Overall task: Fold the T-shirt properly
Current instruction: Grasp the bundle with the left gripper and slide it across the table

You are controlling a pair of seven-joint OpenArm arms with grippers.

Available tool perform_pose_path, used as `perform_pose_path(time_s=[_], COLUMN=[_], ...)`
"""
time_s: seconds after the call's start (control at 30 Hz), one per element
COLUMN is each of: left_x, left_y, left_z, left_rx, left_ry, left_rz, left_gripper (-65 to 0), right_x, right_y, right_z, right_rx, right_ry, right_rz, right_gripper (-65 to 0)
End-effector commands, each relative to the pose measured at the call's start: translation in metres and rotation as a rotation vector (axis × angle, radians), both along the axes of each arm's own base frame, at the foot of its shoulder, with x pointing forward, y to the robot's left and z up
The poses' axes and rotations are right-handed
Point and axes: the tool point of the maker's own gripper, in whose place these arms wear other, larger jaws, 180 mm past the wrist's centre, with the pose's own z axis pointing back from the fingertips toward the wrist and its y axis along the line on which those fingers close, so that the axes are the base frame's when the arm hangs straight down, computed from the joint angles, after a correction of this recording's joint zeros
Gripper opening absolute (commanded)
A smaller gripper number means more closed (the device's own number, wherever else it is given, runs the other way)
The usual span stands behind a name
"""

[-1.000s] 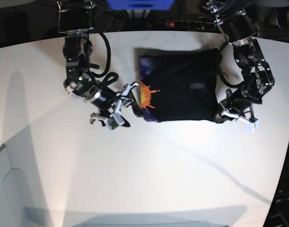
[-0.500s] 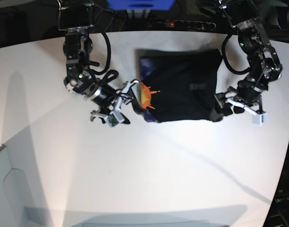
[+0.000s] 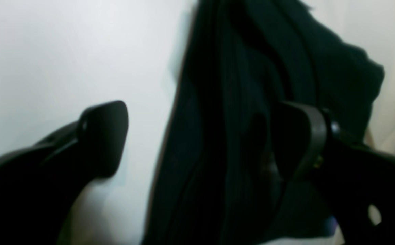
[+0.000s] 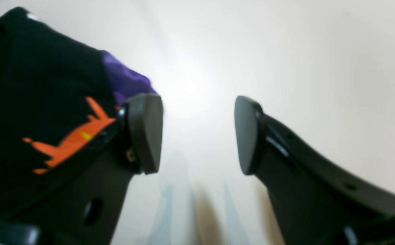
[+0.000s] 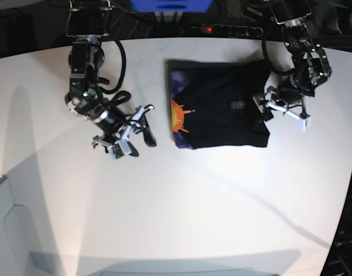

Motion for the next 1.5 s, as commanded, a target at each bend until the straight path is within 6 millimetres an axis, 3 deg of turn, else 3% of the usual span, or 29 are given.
perform_pose_path(time_s=[0.0,0.17,0.57,0.63,0.77,0.8,1.0,1.1,1.3,1.47], left_x=[0.0,0.006,0.011,0.013,0.019,0.021,0.038,0.049,0.083,0.098], left_y=[-0.007,-0.039,-0.052,-0.05,-0.049,-0.05,-0.064,-0.086,-0.144,-0.212], left_z=[-0.002,-0.008,-0.013,-0.015,-0.014,-0.014,-0.02,-0.019,-0.006,-0.005], left_rx=[0.0,-0.018,0.008,0.005,0.004,0.0,0.067,0.128,0.275,0.546], left_ry=[0.015,0.031,0.057,0.063,0.056,0.055,0.083,0.076,-0.024,-0.22], left_rz=[-0.033,-0.137,-0.235,-0.232,-0.227,-0.224,-0.349,-0.455,-0.671,-0.992], left_gripper=[0.0,0.0,0.0,-7.8,-41.0,-45.2,-52.5,-64.7,-65.0,-65.0], right_x=[0.01,0.013,0.025,0.026,0.026,0.025,0.023,0.018,0.002,-0.017], right_y=[-0.001,-0.016,-0.069,-0.079,-0.094,-0.098,-0.136,-0.167,-0.218,-0.246], right_z=[0.018,0.019,0.048,0.048,0.048,0.048,0.049,0.05,0.061,0.064], right_rx=[0.026,0.022,-0.003,-0.006,-0.011,-0.012,-0.056,-0.082,-0.112,-0.144], right_ry=[-0.06,-0.062,-0.149,-0.15,-0.149,-0.148,-0.154,-0.153,-0.177,-0.179], right_rz=[-0.005,-0.048,-0.193,-0.219,-0.261,-0.272,-0.339,-0.409,-0.557,-0.639], right_gripper=[-34.0,-34.0,-34.0,-34.0,-34.0,-34.0,-34.1,-34.1,-34.1,-34.1])
